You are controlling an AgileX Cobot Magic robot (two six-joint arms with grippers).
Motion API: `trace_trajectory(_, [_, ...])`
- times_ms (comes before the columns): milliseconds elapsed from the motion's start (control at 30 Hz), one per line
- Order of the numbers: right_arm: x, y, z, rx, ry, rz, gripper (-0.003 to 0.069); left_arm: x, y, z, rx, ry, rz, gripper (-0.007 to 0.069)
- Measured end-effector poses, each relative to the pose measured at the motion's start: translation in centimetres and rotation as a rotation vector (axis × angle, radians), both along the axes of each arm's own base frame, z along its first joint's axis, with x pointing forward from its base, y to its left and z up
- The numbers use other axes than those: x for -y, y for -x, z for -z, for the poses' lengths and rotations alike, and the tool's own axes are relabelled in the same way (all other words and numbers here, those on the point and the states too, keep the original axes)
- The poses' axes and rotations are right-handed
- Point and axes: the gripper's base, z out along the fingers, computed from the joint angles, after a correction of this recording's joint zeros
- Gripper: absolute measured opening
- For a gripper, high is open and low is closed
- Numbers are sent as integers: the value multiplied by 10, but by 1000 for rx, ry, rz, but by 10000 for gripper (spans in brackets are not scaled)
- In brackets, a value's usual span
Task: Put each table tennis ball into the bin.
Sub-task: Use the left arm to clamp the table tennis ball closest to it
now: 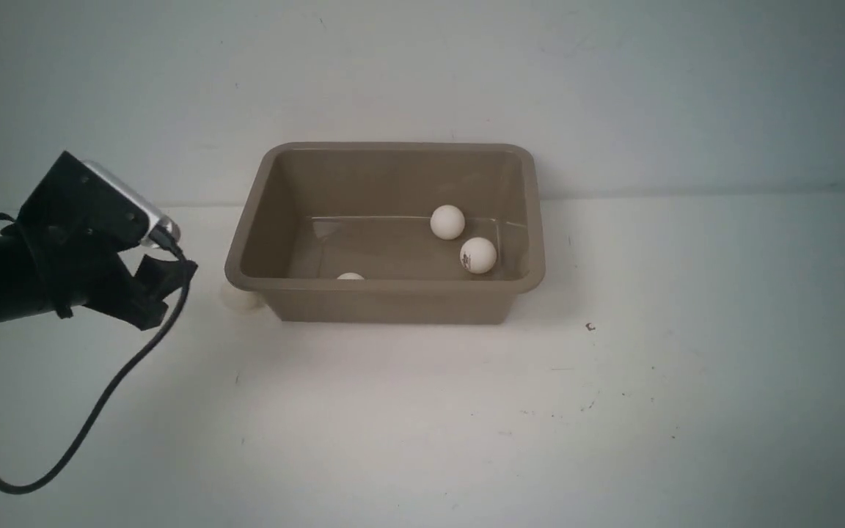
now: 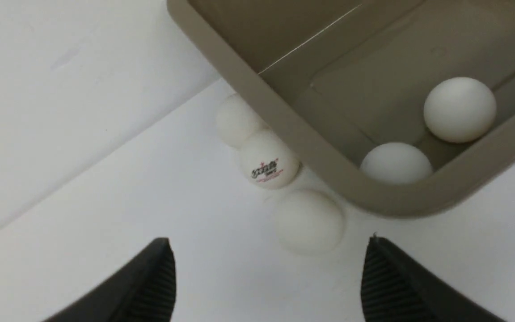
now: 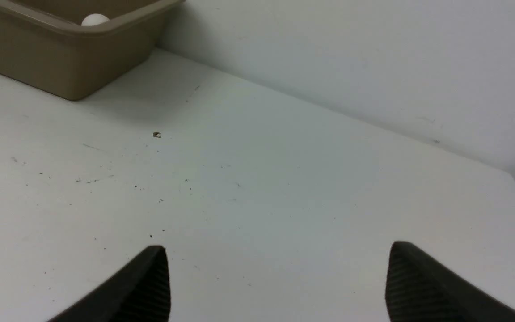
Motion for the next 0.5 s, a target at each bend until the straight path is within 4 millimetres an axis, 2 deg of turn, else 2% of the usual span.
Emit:
trace_trajectory(133, [0, 0, 0, 0, 0, 0, 589, -20, -4, 25, -22, -20, 29, 499])
trace_trajectory(200, [0, 0, 0, -1, 0, 0, 589, -24, -10, 38, -25, -15, 68, 499])
trace_trajectory(367, [0, 0, 0, -1, 0, 0, 589, -20, -33, 64, 7, 65, 200, 499])
trace_trajectory(500, [0, 0, 0, -1, 0, 0, 589, -19, -42, 72, 28, 118, 246, 499])
